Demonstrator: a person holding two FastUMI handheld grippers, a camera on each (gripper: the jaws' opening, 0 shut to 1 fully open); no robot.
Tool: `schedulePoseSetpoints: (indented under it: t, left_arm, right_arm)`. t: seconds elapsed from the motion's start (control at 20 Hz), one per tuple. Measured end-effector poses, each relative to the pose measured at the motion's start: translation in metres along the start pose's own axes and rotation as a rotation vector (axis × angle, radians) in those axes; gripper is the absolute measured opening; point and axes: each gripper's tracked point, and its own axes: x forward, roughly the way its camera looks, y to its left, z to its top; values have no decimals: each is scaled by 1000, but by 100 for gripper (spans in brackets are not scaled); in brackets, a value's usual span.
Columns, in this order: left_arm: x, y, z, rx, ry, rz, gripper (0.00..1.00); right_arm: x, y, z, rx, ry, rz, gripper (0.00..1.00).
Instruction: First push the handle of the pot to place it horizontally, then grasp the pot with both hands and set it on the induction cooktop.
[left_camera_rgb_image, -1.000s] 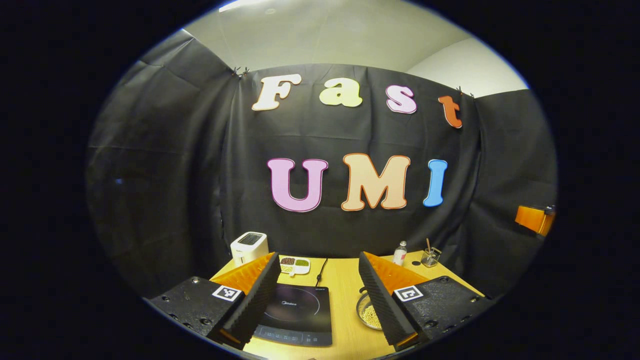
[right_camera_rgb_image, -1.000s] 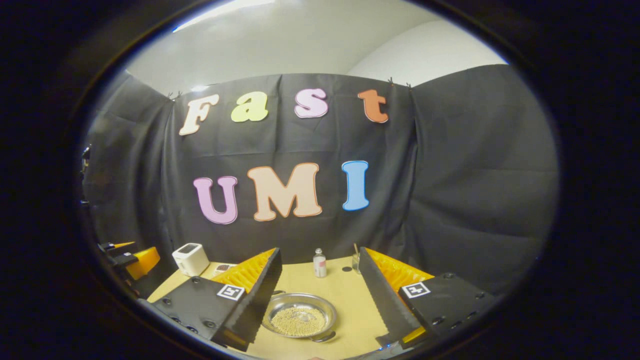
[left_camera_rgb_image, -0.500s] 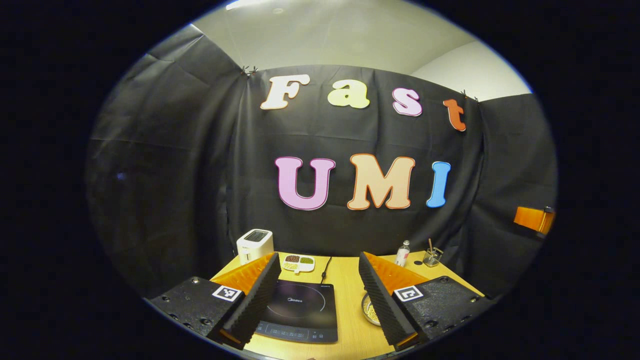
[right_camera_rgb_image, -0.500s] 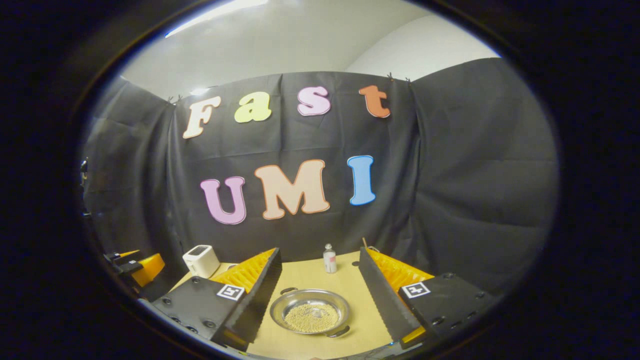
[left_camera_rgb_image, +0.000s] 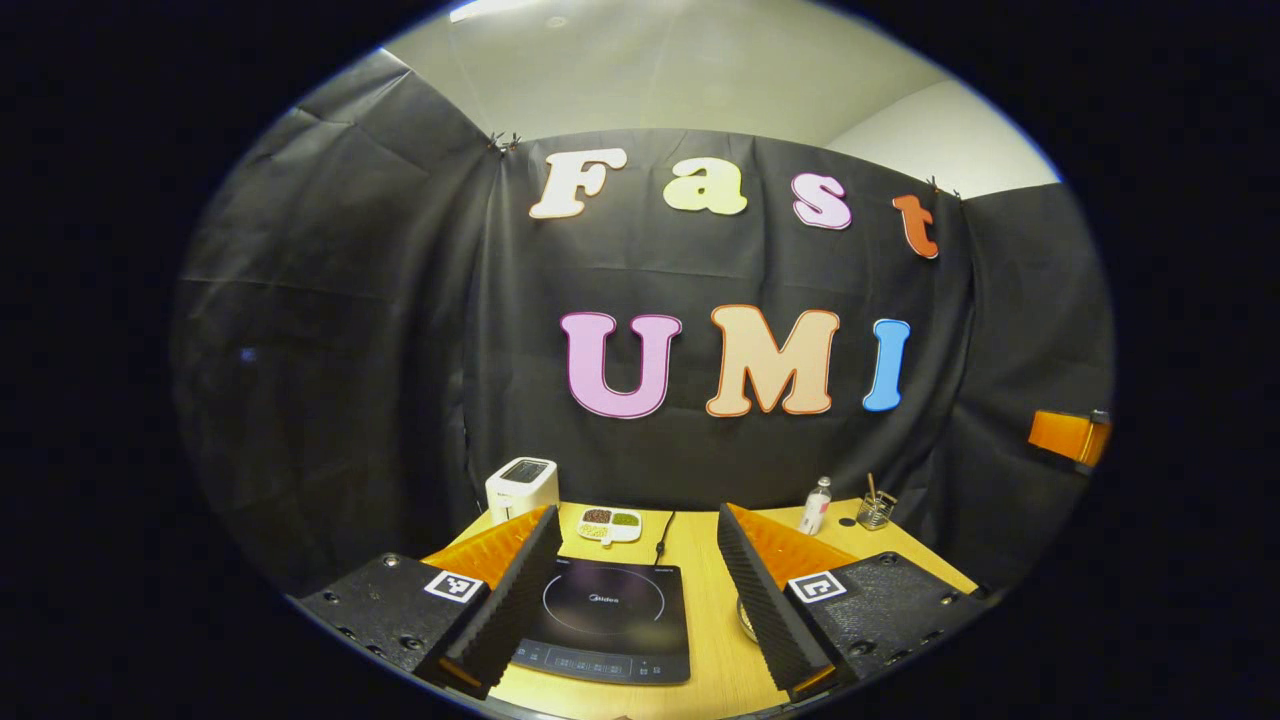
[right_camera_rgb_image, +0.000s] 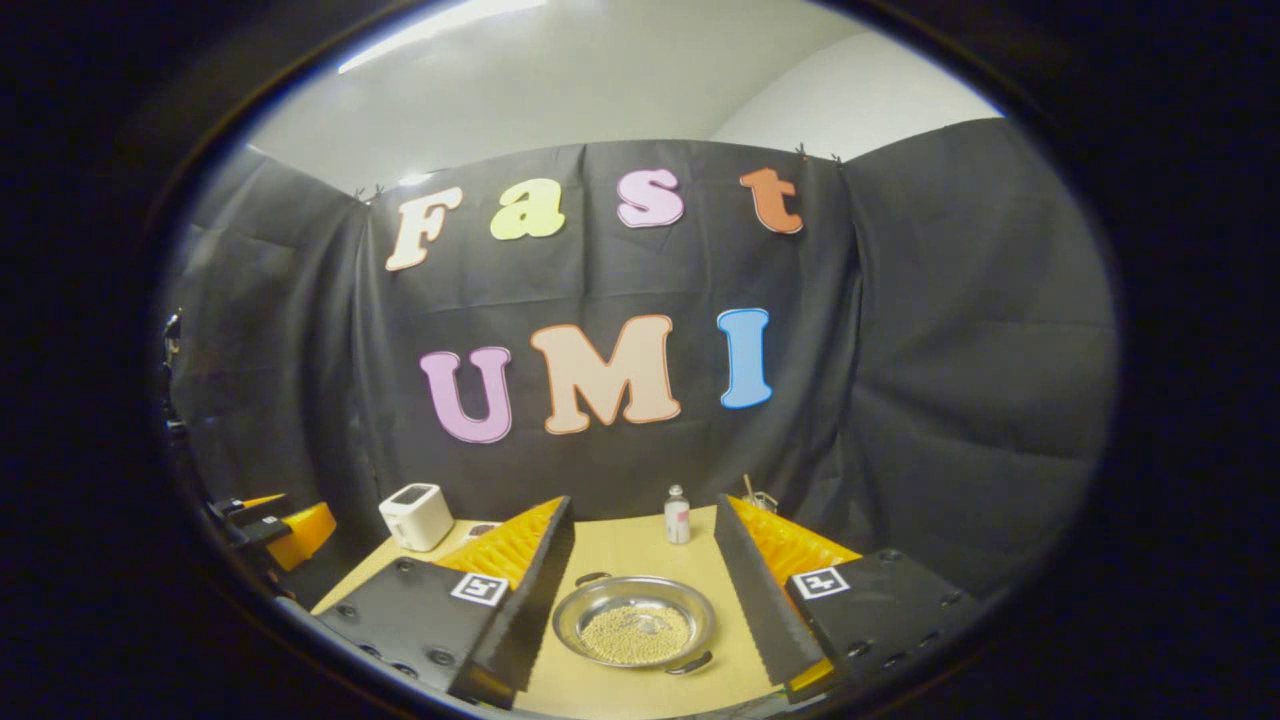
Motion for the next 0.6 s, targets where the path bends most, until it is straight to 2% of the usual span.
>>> schedulePoseSetpoints:
  t: [0.1, 0.35, 0.4, 0.5, 0.6]
  left_arm:
    - [0, -2, -1, 4, 3, -3, 95]
    - [2, -4, -2, 5, 5, -8, 92]
    - [3, -3, -2, 6, 6, -8, 92]
    - [5, -1, -3, 10, 11, -5, 92]
    - [6, -1, -5, 11, 14, 0, 92]
  right_arm:
    - [5, 4, 6, 18, -17, 14, 73]
    - [11, -8, 6, -11, -28, -29, 23]
    - [13, -9, 5, -7, -29, -36, 22]
    - [16, -7, -2, 7, -13, -35, 5]
    - [18, -9, -9, 1, 7, -46, 1]
